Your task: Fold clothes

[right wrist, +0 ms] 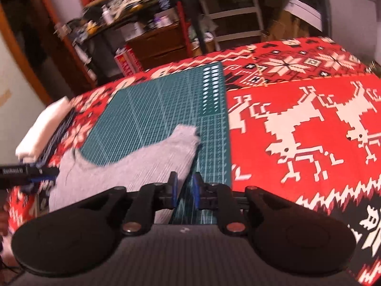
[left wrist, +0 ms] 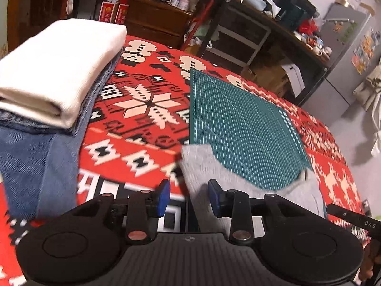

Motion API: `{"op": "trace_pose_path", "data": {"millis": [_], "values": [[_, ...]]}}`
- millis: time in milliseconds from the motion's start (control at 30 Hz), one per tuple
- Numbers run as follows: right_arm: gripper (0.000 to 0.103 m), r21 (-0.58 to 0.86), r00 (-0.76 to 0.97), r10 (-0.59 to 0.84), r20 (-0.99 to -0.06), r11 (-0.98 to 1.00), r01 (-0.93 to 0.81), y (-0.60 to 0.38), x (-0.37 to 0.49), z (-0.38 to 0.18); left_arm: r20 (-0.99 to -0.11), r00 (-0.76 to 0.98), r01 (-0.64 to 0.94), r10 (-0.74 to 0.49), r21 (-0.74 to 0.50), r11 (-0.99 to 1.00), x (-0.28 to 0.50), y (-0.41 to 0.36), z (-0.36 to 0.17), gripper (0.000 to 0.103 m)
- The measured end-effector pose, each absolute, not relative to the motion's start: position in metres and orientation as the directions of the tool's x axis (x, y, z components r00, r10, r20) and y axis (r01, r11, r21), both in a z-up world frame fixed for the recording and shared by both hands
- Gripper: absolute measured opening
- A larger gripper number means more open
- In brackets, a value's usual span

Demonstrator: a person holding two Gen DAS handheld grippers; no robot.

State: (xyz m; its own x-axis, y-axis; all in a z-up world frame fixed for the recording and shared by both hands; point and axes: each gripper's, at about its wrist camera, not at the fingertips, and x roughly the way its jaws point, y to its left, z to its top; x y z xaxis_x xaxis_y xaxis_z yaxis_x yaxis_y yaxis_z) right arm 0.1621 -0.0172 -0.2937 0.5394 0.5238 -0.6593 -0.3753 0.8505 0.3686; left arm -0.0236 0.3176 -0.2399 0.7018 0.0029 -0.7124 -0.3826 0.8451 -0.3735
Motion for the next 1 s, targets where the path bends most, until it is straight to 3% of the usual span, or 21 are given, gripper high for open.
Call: {"op": "trace_pose_path", "data": {"millis": [200, 233, 300, 433, 733, 1000], "values": [[0.026, 0.459, 0.505, 0.555, -0.660, 0.831, -0.313, -0.015, 0.191, -0.305, -0.716, 0.697, -0.388, -0.028, -0.410, 0.825, -0.004, 0.324, -0.248, 0.013], [0.021, 0.460, 0.503, 0.555, -0.662, 0.831, -0.312, -0.014, 0.194, -0.306, -0.714, 0.699, -0.383, -0.029, -0.409, 0.828, -0.002, 0.323, -0.248, 0.007], [0.005, 0.444, 0.509, 0.556, -0.657, 0.831, -0.334, -0.010, 0.196, -0.308, -0.710, 0.704, -0.373, -0.032, -0.408, 0.833, 0.001, 0.322, -0.248, 0.006], [0.001, 0.363, 0.564, 0.509, -0.651, 0.860, -0.358, -0.003, 0.197, -0.303, -0.703, 0.710, -0.357, -0.042, -0.411, 0.839, 0.015, 0.324, -0.248, 0.006], [0.003, 0.347, 0.609, 0.477, -0.634, 0.879, -0.328, -0.007, 0.215, -0.292, -0.695, 0.718, -0.360, -0.038, -0.418, 0.834, 0.047, 0.329, -0.247, 0.008], [0.011, 0.335, 0.565, 0.528, -0.634, 0.846, -0.414, -0.017, 0.167, -0.273, -0.680, 0.731, -0.346, -0.053, -0.436, 0.831, 0.006, 0.324, -0.228, 0.013]]}}
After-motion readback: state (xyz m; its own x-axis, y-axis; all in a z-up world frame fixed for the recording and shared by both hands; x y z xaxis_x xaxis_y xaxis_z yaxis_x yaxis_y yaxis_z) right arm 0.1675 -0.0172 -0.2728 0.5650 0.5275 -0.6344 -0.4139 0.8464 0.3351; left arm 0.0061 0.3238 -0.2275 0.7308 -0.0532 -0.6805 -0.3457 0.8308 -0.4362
